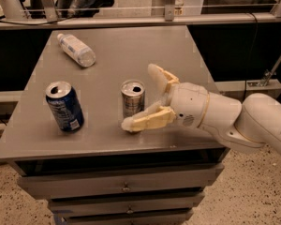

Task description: Place redbull can upright

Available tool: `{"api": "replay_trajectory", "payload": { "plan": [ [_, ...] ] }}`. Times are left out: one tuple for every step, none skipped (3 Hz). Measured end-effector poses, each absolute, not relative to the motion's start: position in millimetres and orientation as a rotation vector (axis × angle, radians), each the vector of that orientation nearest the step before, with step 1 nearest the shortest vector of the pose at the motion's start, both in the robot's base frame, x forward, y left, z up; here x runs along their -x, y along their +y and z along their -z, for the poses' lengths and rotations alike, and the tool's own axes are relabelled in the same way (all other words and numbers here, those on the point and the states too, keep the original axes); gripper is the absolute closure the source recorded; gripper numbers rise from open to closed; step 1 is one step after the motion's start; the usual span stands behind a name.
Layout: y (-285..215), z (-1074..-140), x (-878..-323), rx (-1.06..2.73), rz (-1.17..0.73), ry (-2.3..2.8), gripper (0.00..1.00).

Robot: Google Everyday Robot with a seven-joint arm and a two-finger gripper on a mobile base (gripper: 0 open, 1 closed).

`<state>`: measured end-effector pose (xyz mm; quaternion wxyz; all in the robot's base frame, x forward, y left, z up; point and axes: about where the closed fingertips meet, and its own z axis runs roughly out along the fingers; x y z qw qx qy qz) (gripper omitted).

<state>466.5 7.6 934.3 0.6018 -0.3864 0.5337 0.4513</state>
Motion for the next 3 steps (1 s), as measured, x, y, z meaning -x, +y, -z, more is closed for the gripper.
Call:
{"api": "replay_trajectory", "payload": {
  "plan": [
    [-10,-931,-462,0.951,-1.014,1.276,0.0],
    [-56,-927,-459,1.013,-0.935,1.346,0.0],
    [-57,-926,-457,1.025,-0.941,1.345,0.0]
  ]
}}
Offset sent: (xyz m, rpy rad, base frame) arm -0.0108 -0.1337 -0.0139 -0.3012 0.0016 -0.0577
